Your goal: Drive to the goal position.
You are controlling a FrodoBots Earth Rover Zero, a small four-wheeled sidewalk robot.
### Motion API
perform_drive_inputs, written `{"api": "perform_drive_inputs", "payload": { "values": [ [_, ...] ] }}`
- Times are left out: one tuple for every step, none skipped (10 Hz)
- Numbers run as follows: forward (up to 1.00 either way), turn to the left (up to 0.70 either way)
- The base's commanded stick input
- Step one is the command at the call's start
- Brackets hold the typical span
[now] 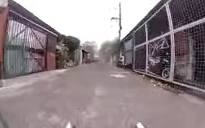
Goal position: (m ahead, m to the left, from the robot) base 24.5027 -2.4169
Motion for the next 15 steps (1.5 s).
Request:
{"api": "perform_drive_inputs", "payload": {
  "values": [
    [1.0,0.02],
    [1.0,0.02],
    [1.0,0.02],
    [1.0,0.0],
    [1.0,0.02],
    [1.0,0.0],
    [1.0,0.02],
    [1.0,0.01],
    [1.0,0.0],
    [1.0,0.0],
    [1.0,0.0],
    [1.0,0.0],
    [1.0,0.0],
    [1.0,0.0],
    [1.0,0.0]
  ]
}}
